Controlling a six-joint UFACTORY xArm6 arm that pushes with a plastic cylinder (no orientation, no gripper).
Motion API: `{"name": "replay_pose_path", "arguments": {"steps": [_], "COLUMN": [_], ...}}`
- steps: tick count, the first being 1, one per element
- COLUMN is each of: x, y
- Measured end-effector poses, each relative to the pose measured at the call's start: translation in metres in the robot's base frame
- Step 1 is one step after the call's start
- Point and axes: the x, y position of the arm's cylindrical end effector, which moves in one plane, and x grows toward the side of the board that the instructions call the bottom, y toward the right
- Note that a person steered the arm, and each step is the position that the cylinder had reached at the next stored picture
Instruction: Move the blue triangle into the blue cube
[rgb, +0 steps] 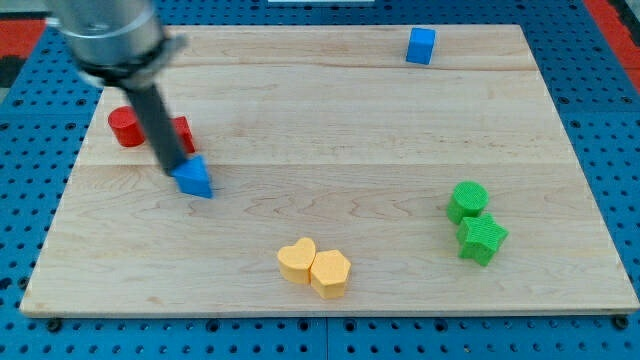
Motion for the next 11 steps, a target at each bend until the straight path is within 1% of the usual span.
{"name": "replay_pose_path", "arguments": {"steps": [1, 2, 3, 4, 5, 6, 8, 9, 10, 11], "x": [-0.001, 0.011, 0.055, 0.047, 0.002, -0.004, -0.125, -0.148, -0.156, -0.152], "y": [0.035, -0.023, -0.033, 0.038, 0.105, 0.171, 0.187, 0.117, 0.138, 0.176]}}
